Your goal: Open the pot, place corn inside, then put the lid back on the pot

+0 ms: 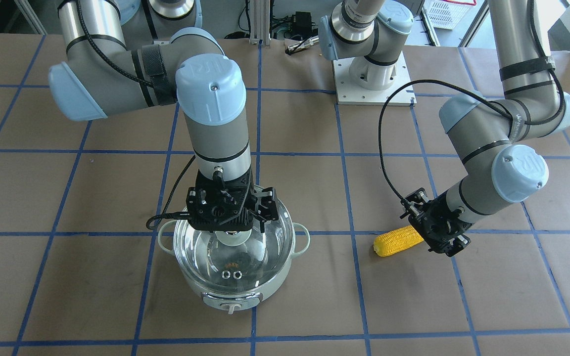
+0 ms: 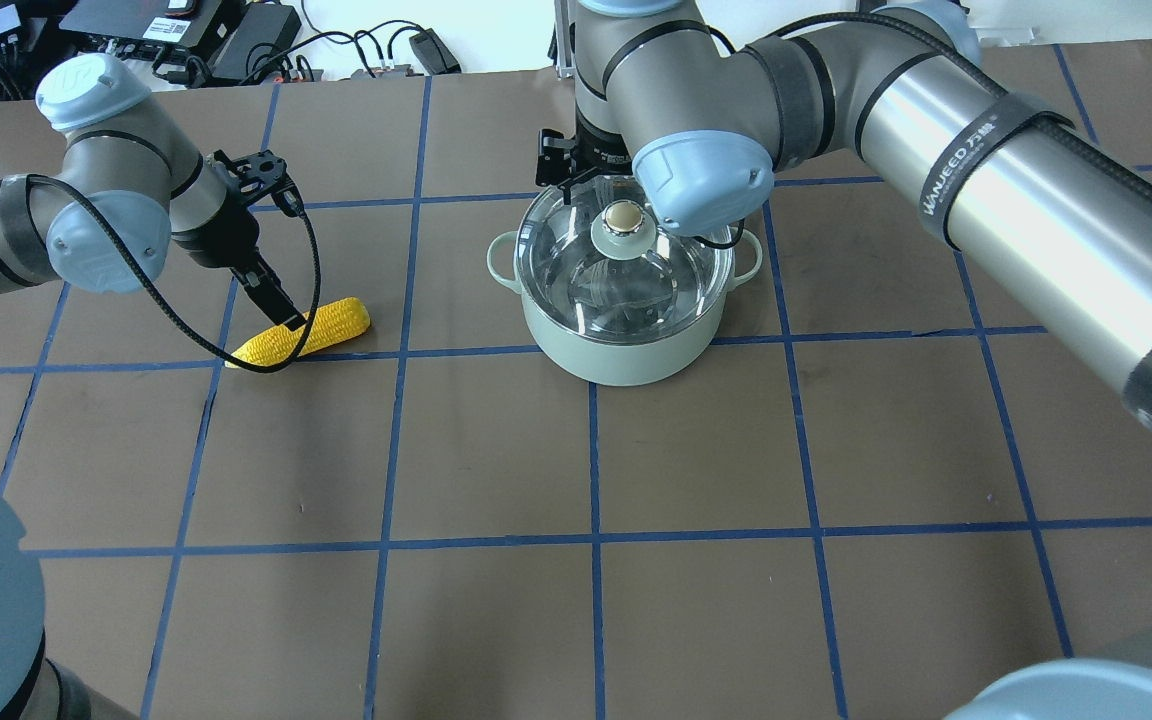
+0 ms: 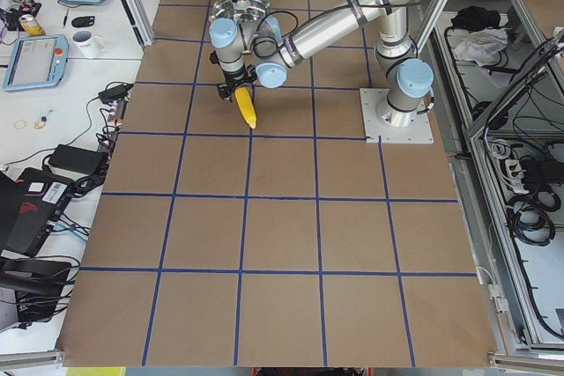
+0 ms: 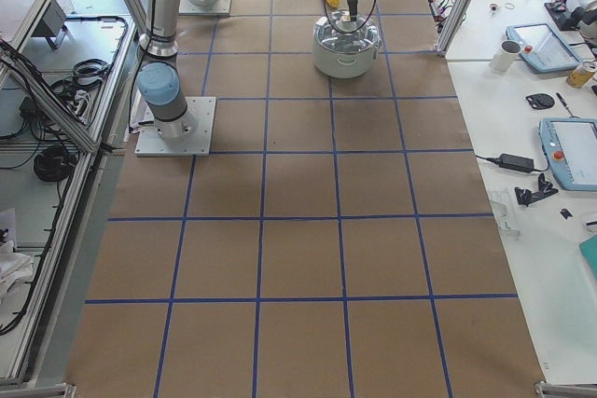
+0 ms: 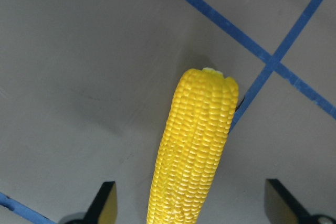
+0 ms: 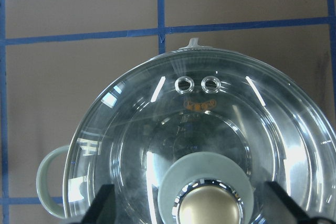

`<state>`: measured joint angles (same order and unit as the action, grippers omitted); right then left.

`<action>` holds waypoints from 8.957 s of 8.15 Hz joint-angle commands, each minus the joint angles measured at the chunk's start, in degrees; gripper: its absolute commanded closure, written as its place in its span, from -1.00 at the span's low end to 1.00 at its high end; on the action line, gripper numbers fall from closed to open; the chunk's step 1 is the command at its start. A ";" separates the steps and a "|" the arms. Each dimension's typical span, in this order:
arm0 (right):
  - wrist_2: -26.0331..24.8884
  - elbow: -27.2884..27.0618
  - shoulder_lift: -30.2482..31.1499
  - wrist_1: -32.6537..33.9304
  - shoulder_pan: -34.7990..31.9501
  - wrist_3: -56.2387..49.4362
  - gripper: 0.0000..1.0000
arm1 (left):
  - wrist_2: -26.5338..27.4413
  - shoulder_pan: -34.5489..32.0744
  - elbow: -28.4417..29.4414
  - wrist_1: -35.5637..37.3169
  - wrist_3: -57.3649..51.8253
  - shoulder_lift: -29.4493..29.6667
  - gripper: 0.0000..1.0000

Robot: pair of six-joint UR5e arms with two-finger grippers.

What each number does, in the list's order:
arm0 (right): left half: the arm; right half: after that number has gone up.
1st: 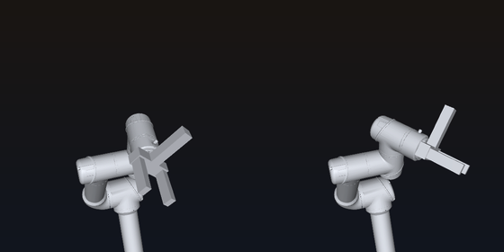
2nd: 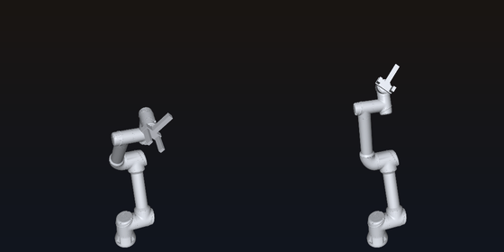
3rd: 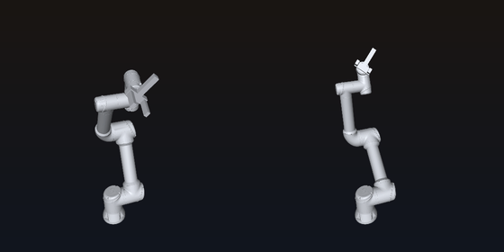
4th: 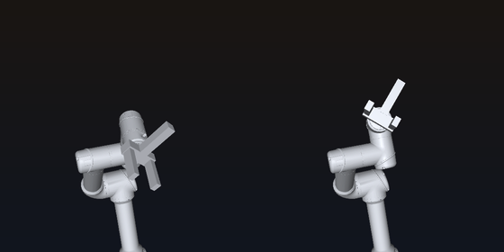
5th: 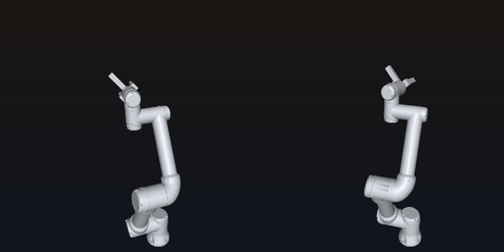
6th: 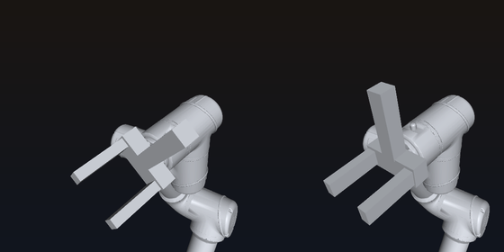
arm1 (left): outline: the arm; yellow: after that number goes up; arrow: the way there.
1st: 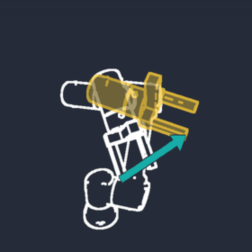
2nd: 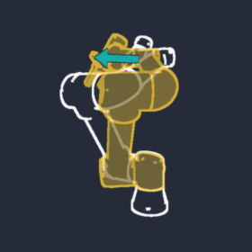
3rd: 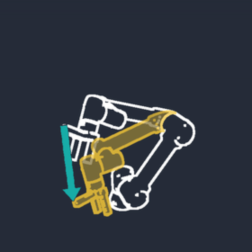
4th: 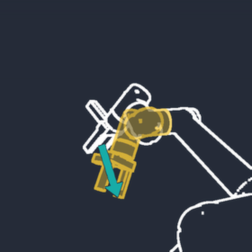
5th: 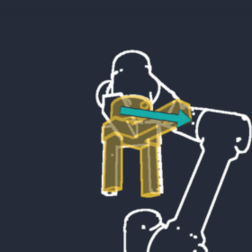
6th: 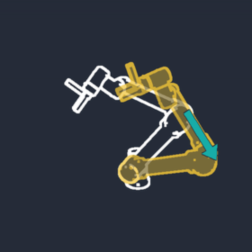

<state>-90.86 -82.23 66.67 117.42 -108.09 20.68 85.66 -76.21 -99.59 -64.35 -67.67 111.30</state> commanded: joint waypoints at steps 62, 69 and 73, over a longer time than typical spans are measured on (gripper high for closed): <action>-0.29 -2.93 23.24 -30.94 17.65 -21.38 0.32 | -1.72 -34.62 21.72 2.13 90.61 7.72 -0.66; -0.02 -1.44 17.03 -21.30 12.76 -12.43 0.45 | -1.64 -26.58 21.19 -1.03 83.35 -1.77 -1.00; -0.99 1.46 5.61 -9.98 5.10 -4.53 0.56 | 0.90 -17.69 21.19 -16.19 74.99 -8.26 -1.00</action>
<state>-91.89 -81.80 77.58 101.05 -99.84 12.73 84.75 -98.22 -78.39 -72.16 11.02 106.86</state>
